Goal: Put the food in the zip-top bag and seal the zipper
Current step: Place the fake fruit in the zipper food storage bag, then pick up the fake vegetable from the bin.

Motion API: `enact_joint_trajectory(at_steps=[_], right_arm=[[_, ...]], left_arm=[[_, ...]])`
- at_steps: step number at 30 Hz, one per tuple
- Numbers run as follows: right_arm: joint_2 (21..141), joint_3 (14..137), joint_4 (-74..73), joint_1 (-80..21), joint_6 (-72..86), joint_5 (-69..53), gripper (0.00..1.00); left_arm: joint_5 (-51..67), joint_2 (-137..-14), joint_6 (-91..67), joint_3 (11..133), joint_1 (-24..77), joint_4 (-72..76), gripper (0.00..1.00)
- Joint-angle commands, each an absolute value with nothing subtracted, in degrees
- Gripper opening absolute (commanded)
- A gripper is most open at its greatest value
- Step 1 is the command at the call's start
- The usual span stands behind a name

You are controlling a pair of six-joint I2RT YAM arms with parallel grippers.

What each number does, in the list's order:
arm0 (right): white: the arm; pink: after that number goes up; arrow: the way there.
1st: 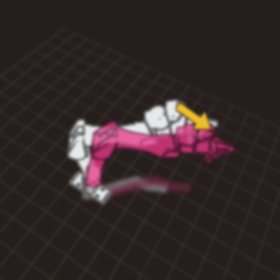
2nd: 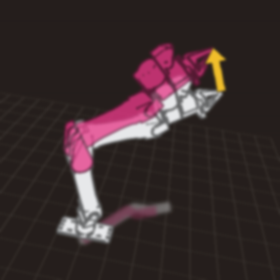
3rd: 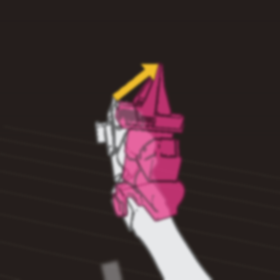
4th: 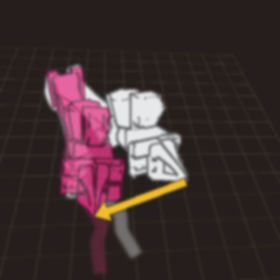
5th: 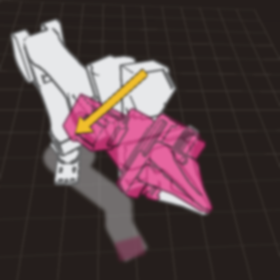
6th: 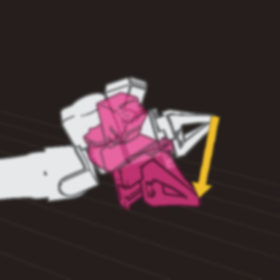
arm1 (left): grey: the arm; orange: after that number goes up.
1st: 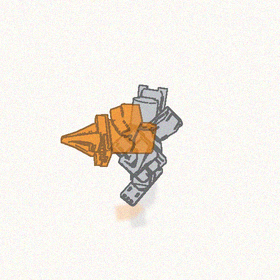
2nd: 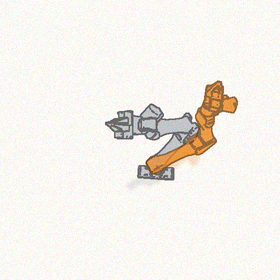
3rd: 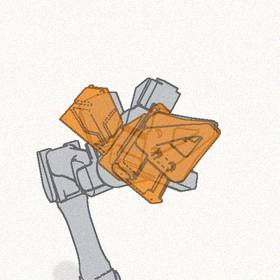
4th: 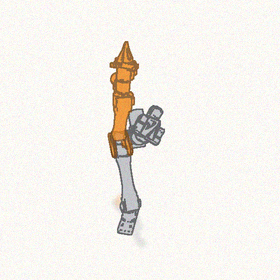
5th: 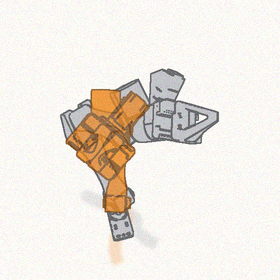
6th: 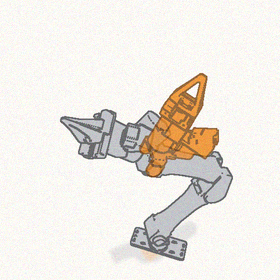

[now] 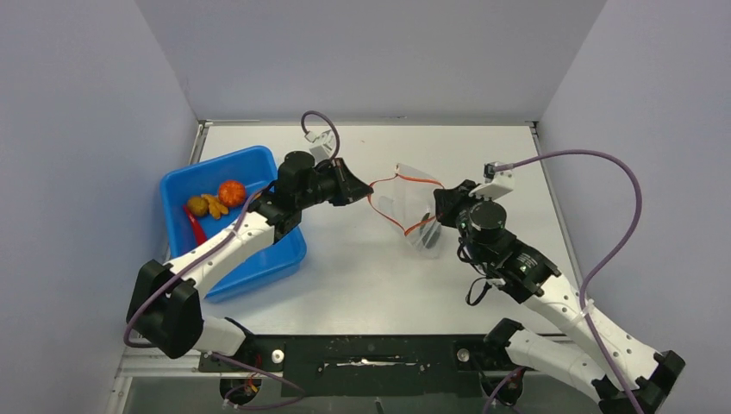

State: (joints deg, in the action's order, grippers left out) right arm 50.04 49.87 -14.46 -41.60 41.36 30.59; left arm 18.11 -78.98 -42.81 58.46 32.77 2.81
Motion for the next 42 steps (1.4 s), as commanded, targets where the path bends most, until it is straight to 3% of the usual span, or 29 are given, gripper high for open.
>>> enact_joint_trajectory(at_steps=[1,8,26,42], right_arm=[[48.1,47.4,-12.7,-42.0,43.6,33.0,0.00],[51.7,43.0,-9.5,-42.5,46.3,27.7,0.00],[56.8,41.5,-0.9,-42.3,49.1,20.3,0.00],[55.8,42.3,-4.0,-42.7,48.8,21.7,0.00]], left_arm=[[22.7,-81.3,-43.5,61.6,34.1,11.1,0.00],[22.5,-83.3,-42.6,57.9,34.2,9.8,0.01],[8.8,-72.8,-33.9,57.1,32.6,-7.6,0.67],[-0.8,-62.3,-22.5,58.4,20.8,-23.7,0.74]])
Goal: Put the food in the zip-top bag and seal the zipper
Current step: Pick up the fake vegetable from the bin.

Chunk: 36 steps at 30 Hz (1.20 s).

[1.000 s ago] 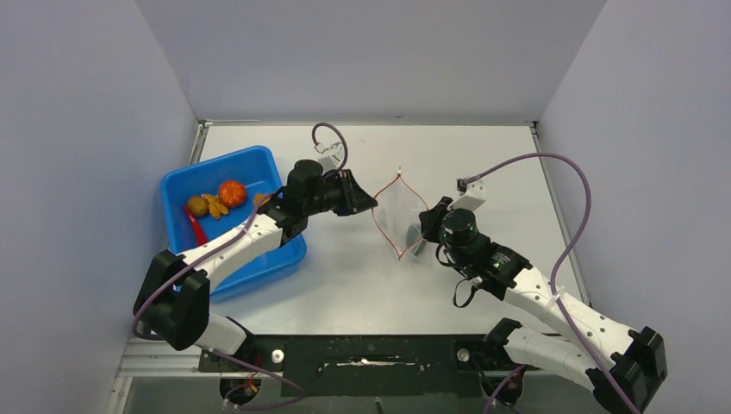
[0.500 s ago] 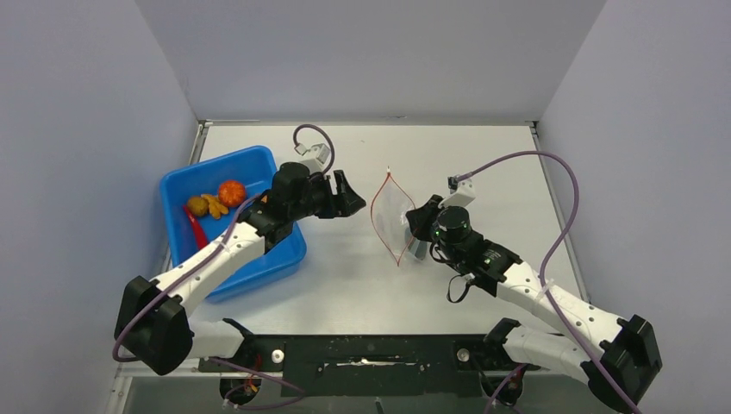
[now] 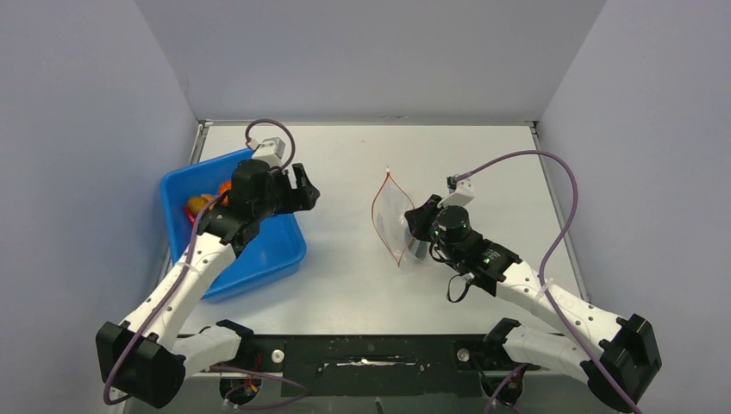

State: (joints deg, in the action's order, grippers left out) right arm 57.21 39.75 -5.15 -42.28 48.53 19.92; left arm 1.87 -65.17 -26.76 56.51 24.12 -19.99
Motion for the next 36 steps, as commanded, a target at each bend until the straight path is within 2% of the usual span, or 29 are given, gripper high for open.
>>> enact_joint_trajectory(at_steps=[1,7,10,15,19,29,36], right_arm=[[55.7,42.2,-3.8,-42.7,48.8,21.6,0.00],[56.6,42.2,-3.6,-42.7,48.7,20.7,0.00],[56.1,41.8,-3.8,-42.9,48.5,20.5,0.00],[55.2,40.3,-2.6,-42.9,49.2,20.8,0.00],[55.2,40.3,-3.1,-43.0,49.3,21.0,0.00],[55.7,41.5,-4.0,-43.1,49.1,21.1,0.00],[56.9,41.1,-1.9,-43.4,49.6,20.7,0.00]], left_arm=[[-1.5,-62.0,-22.3,58.1,19.9,-24.4,0.75],[-3.6,-59.8,-23.2,54.2,13.6,-25.3,0.79],[-0.8,-59.6,-26.6,52.4,10.3,-25.0,0.80],[0.2,-59.9,-30.2,49.5,5.6,-25.4,0.80],[0.2,-58.7,-32.6,47.4,1.5,-25.3,0.76],[-9.8,-56.7,-38.0,44.1,-0.9,-21.8,0.74],[-21.4,-59.2,-40.8,46.5,-1.7,-26.5,0.75]])
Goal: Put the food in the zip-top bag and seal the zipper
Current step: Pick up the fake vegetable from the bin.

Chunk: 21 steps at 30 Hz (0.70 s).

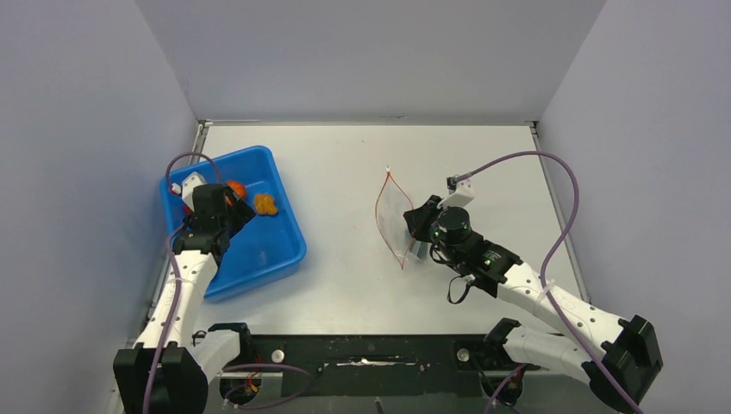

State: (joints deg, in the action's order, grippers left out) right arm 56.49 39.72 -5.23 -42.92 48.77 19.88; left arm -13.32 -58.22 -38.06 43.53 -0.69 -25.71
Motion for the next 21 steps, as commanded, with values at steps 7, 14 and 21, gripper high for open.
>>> enact_joint_trajectory(at_steps=[7,14,21], right_arm=[[56.7,40.3,0.8,-43.4,47.2,20.7,0.00],[55.7,39.0,3.0,-43.0,43.1,18.4,0.00],[54.1,38.8,3.8,-41.7,38.7,15.9,0.00]], left_arm=[[-27.0,-60.6,-37.0,49.3,-2.4,-30.1,0.75],[-27.0,-62.5,-31.3,48.9,-4.1,-29.0,0.75],[-29.2,-66.0,-30.7,50.2,-5.8,-27.7,0.75]])
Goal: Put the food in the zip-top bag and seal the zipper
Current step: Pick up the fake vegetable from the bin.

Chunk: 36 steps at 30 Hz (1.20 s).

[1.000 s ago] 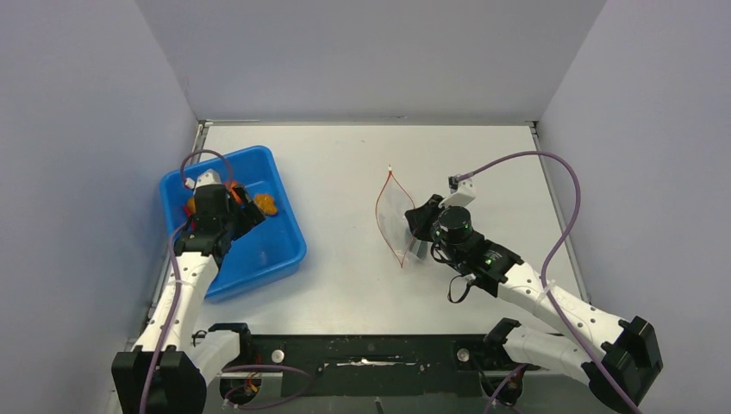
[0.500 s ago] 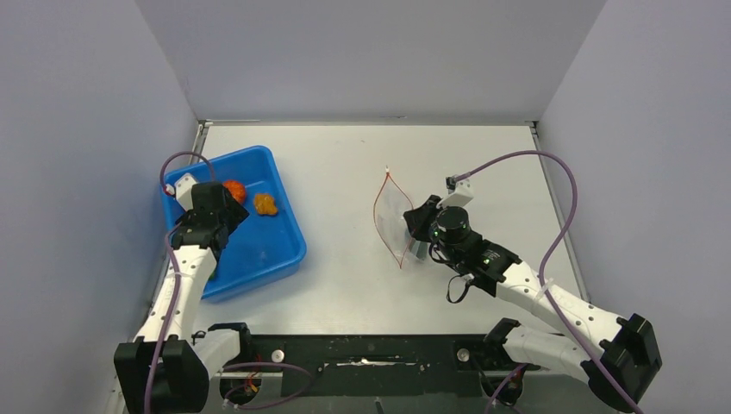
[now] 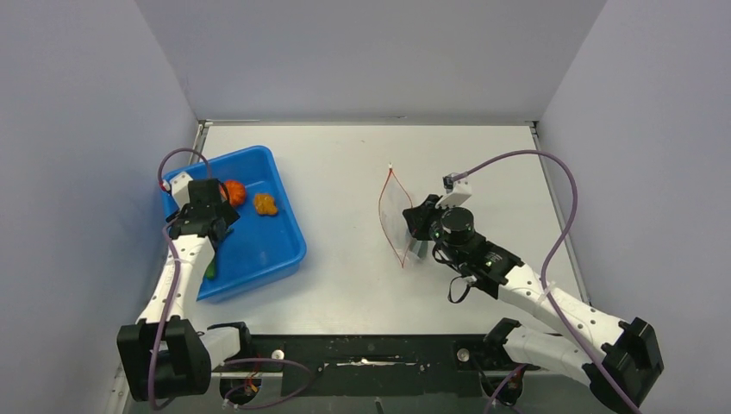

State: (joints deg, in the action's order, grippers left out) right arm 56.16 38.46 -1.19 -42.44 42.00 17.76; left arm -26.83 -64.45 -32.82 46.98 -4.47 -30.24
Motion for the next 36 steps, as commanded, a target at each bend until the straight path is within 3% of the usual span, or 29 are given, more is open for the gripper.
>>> enact_joint_trajectory(at_steps=[1,11,22,36], right_arm=[[54.0,38.7,3.9,-41.7,38.7,15.3,0.00],[52.4,36.7,6.1,-40.8,38.5,12.2,0.00],[51.3,36.8,5.3,-40.0,37.4,12.5,0.00],[51.1,40.2,-0.6,-40.0,39.0,13.0,0.00]], left_arm=[[-29.1,-66.5,-28.6,50.0,-6.1,-26.5,0.75],[-29.4,-74.8,-21.4,53.9,-11.0,-22.1,0.60],[-25.9,-81.3,-21.8,51.8,-13.9,-14.2,0.55],[-32.7,-90.6,-21.7,53.7,-14.4,-14.5,0.53]])
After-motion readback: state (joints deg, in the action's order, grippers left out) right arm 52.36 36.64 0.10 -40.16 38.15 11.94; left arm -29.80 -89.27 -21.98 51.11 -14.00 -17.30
